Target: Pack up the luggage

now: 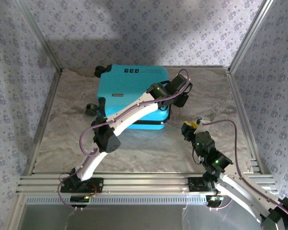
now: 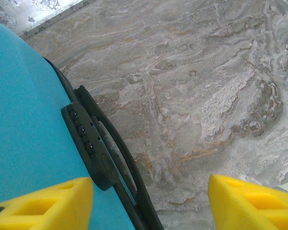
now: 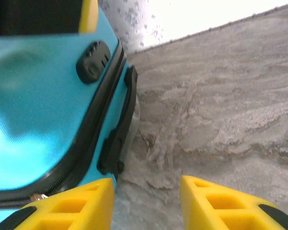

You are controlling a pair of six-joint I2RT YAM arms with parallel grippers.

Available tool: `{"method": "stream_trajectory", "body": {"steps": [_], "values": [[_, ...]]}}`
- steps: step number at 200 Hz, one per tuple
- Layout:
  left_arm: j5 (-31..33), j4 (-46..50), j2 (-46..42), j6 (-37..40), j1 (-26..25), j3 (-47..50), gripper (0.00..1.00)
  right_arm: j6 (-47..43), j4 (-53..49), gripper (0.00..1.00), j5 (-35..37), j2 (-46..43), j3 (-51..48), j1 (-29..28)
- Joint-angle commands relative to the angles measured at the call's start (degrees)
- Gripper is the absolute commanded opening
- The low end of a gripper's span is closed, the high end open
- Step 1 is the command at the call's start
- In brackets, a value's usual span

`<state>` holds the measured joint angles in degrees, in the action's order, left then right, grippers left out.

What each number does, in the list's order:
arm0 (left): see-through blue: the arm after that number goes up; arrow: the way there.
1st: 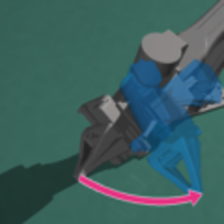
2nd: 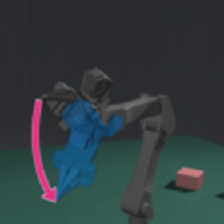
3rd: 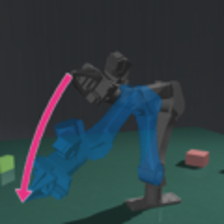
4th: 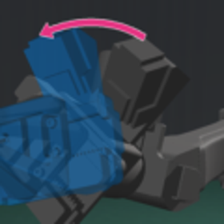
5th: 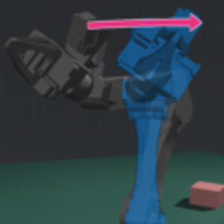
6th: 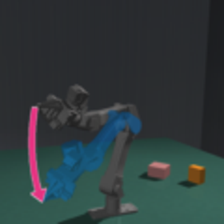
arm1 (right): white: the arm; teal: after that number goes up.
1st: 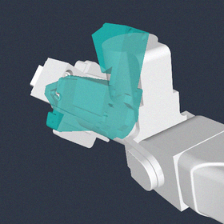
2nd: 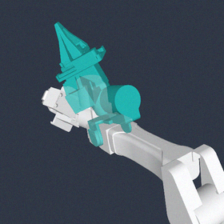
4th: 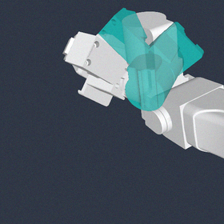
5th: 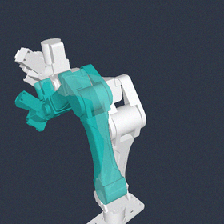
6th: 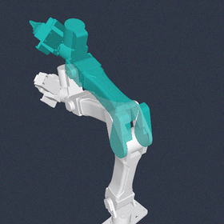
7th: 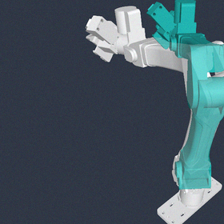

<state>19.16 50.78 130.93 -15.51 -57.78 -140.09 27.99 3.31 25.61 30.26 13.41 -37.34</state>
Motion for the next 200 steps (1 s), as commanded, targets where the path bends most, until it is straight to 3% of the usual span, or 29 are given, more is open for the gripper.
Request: {"method": "stream_trajectory", "body": {"steps": [1,57,119,163,200], "values": [[1.9,-0.9,-5.1,1.0,-0.4,0.4,0.65,-2.6,-4.2,0.42,-6.5,1.0,-1.0,0.8],[4.1,-6.0,-16.9,1.2,-0.4,13.1,0.64,-8.9,4.9,0.42,-14.7,9.8,-1.1,0.8],[11.3,-13.7,-37.2,-0.5,1.1,40.1,0.67,-14.0,12.3,0.41,-22.9,17.2,0.1,0.9],[10.2,-15.4,-56.4,-6.8,12.0,62.6,0.68,-13.8,15.8,0.4,-24.3,22.0,0.9,0.9],[6.9,-14.2,-70.9,-9.7,21.4,74.4,0.71,-13.9,18.6,0.4,-24.9,27.7,2.7,0.1]]}}
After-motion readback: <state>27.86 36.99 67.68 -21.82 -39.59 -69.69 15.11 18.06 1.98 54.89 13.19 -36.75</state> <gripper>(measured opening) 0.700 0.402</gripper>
